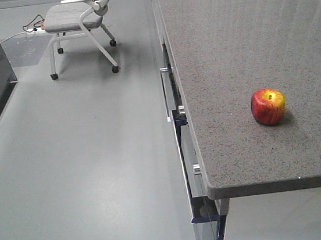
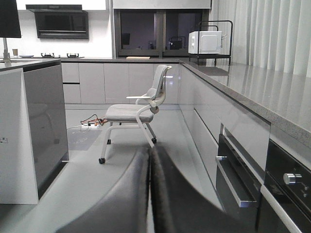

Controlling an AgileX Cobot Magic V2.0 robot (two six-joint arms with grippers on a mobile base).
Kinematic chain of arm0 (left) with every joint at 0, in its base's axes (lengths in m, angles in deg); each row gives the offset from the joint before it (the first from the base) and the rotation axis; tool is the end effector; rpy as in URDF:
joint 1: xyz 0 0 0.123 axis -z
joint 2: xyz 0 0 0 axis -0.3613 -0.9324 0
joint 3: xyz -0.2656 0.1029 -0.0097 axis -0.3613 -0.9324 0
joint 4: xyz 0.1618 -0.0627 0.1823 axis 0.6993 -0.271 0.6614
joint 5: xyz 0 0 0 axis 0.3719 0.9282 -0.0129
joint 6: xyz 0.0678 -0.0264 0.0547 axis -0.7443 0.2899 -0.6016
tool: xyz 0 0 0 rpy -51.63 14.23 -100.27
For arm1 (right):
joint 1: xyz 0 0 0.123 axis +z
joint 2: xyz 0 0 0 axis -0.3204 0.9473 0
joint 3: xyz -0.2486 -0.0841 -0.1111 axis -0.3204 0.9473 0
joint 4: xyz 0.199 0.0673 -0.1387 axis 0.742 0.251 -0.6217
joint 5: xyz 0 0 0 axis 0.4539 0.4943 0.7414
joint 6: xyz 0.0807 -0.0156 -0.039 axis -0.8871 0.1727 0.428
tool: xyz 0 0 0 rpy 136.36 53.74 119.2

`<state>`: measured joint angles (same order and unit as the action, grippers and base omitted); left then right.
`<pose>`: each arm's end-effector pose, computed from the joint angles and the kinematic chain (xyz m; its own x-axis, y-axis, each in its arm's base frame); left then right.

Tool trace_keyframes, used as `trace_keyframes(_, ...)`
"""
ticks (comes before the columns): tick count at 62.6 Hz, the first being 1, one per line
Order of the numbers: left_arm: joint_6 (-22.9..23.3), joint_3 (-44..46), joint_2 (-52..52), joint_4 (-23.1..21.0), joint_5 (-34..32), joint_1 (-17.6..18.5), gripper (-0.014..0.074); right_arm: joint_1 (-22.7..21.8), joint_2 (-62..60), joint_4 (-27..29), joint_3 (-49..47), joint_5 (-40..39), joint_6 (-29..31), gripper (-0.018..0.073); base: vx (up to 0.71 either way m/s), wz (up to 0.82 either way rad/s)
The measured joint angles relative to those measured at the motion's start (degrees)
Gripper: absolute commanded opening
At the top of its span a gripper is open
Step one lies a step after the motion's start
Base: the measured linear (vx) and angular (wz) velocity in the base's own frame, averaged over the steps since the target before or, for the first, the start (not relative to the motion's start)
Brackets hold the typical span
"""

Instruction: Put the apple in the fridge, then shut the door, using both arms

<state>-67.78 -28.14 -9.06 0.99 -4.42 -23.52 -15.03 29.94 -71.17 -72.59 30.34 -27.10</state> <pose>0.0564 0.0023 0.2052 0.0755 -0.0558 -0.9956 -0.0363 0.9976 -0.0586 0.0564 0.0036 0.2012 0.0381 -0.0180 -0.9991 -0.0631 0.9978 -0.0204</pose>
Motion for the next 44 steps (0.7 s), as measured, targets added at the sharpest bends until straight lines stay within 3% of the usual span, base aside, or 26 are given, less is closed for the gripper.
trace_keyframes(35,0.00,0.00,0.00,0.00,0.00,0.00,-0.0006,0.00,0.00,0.00,0.00,-0.10,0.00,-0.0004,0.00,0.00)
trace_keyframes(44,0.00,0.00,0.00,0.00,0.00,0.00,-0.0006,0.00,0.00,0.64,0.00,-3.48,-0.22,-0.0004,0.00,0.00)
